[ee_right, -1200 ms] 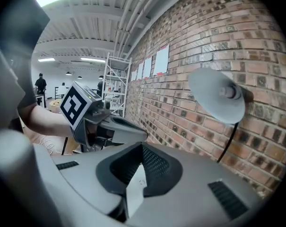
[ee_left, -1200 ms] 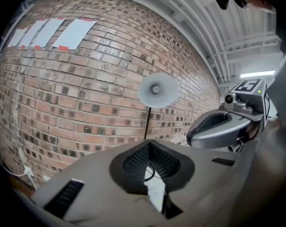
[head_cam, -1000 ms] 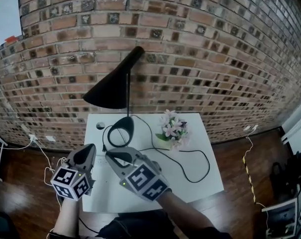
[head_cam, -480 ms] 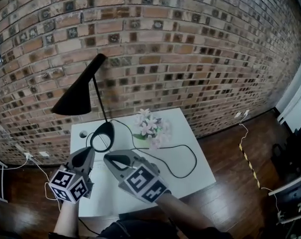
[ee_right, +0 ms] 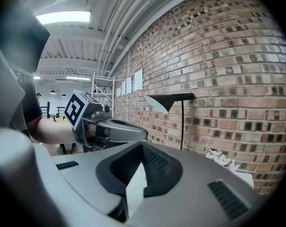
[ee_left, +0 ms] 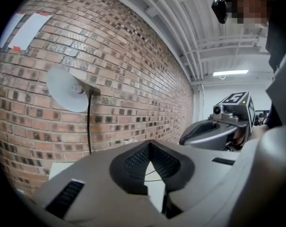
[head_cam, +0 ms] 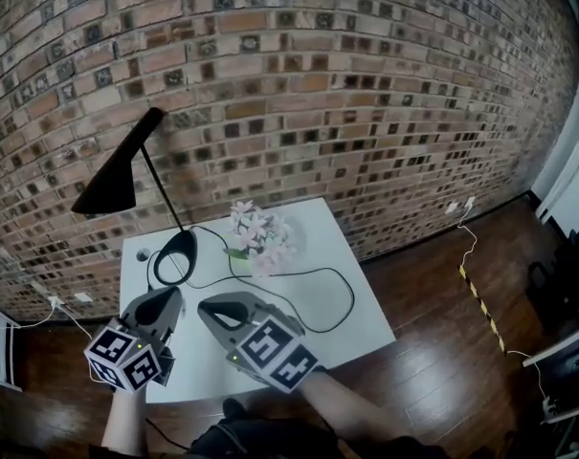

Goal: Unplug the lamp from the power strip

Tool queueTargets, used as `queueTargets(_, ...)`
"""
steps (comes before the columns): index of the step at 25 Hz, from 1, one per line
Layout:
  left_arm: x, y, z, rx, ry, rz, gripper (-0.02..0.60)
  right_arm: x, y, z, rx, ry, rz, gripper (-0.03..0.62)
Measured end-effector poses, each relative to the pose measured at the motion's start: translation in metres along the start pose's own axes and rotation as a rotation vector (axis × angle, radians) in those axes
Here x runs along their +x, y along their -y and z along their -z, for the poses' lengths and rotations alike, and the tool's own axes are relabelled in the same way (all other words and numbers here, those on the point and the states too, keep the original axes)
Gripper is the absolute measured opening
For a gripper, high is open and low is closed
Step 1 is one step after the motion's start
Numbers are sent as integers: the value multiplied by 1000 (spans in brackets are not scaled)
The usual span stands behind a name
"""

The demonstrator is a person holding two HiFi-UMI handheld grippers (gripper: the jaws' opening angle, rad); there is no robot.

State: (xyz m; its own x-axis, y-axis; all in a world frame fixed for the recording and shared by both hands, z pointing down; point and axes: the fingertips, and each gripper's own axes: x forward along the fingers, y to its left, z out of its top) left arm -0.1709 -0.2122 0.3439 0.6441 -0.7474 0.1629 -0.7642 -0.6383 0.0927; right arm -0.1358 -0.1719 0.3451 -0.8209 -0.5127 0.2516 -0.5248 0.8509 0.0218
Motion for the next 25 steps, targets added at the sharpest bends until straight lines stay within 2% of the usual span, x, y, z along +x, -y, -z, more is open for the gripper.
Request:
queueTargets(7, -7, 50, 7, 33, -14, -54, -5, -53, -5, 7, 14, 97, -30, -6)
queueTargets(13, -12, 89, 17, 36, -50, -59, -5, -79, -26, 21, 100, 129, -138, -6)
queueTargets(17, -10, 102, 15, 41, -45, -62, -5, -91, -27, 29, 87, 92, -106, -6)
queueTargets(25, -11, 124, 19, 45, -54, -82, -3, -117, -17, 42, 151, 128, -48, -6)
